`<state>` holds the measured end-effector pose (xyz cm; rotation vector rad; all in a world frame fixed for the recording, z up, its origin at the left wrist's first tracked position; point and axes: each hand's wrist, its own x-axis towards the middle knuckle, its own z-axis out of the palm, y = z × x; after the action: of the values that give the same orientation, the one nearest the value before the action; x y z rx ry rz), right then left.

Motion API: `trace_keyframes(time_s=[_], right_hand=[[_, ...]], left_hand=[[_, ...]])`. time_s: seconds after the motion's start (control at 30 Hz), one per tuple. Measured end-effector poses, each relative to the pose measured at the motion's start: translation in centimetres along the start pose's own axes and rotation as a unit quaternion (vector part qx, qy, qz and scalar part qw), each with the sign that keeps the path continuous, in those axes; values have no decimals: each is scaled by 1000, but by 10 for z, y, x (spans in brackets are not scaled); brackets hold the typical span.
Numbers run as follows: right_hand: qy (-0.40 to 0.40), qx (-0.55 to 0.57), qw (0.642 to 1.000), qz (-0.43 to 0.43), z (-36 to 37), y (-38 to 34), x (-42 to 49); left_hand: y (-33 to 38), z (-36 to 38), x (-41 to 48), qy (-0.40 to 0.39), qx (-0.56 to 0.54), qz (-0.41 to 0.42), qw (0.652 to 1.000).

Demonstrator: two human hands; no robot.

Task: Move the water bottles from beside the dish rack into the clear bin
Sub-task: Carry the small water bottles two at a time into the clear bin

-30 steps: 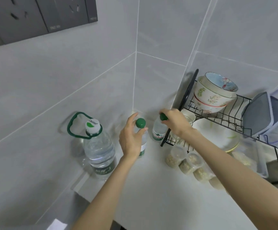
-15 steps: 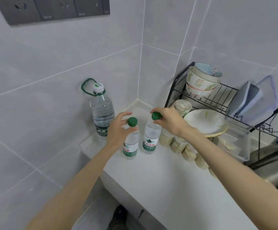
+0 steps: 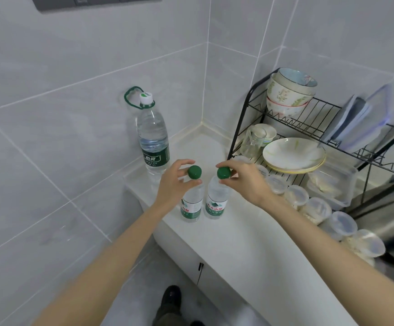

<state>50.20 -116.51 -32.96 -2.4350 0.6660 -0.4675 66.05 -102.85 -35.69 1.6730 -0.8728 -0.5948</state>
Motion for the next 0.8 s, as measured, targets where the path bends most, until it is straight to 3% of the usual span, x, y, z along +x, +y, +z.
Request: trace_keyframes(time_s=[0.17,0.3,0.53,0.8], right_hand=[[22,119,992,38,15,10,-16],[70,250,960,107,36,16,-28],[55,299,939,160,70,38,-32],[75,318,927,184,94,46,-36]], left_hand=[[-13,-2,-12,32,-32,-27,999],[-32,1,-20,11,-41,-58,997],[-65,7,-21,-26,-32,-100,994],[-84,15,-17,0,-11,-119,993]])
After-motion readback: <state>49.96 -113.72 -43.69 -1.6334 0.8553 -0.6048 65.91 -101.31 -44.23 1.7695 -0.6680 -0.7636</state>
